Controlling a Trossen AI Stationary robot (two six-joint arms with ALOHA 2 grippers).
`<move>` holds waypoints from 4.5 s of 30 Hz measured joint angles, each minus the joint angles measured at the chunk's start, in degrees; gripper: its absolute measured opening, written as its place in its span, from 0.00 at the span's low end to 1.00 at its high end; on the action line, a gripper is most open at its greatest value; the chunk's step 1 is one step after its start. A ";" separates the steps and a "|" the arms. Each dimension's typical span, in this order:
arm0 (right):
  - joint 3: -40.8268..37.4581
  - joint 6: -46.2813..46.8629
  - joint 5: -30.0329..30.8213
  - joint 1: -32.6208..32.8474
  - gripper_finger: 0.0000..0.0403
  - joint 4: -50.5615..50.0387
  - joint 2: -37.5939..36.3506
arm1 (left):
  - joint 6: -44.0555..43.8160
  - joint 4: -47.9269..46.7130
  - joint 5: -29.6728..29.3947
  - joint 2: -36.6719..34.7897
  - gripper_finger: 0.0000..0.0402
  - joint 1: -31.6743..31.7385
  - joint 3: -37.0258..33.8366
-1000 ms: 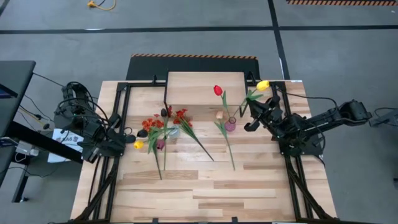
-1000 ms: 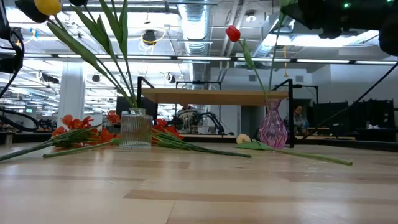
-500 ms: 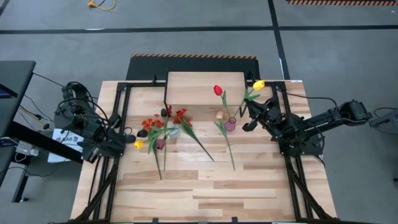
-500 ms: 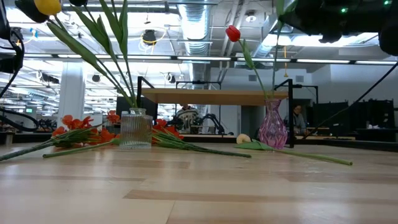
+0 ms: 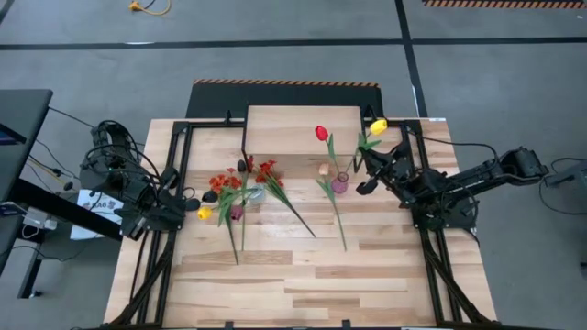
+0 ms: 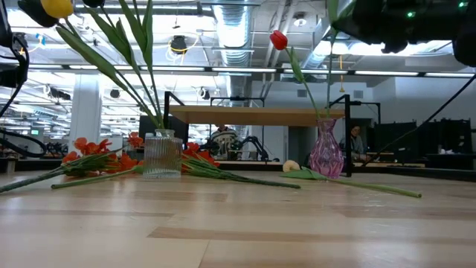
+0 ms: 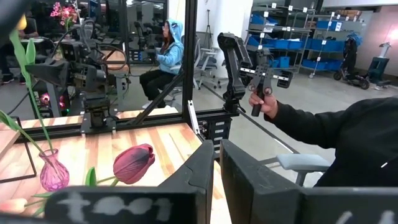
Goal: Pick and place flowers into a vace then onto a shelf
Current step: Put the yellow flower into the purple vase, then put the white flower into the purple vase
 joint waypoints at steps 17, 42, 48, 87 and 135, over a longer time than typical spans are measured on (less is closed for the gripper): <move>0.00 2.38 1.45 0.00 0.05 -3.36 0.01 | -0.01 0.00 -0.02 0.01 0.04 0.00 0.00; 0.02 16.13 5.24 4.37 0.55 -28.61 -5.93 | -0.04 -0.17 0.02 0.02 0.04 0.00 0.00; 0.02 19.97 7.28 7.20 0.52 -41.74 -12.08 | -0.67 -0.98 0.00 0.02 0.04 0.02 -0.02; 0.04 68.28 -3.37 19.65 0.35 -57.11 7.41 | -1.29 -1.24 0.00 0.02 0.04 0.00 -0.02; 10.82 68.43 2.83 16.10 0.22 -41.69 48.73 | -1.07 -0.76 0.02 0.02 0.04 0.02 -0.02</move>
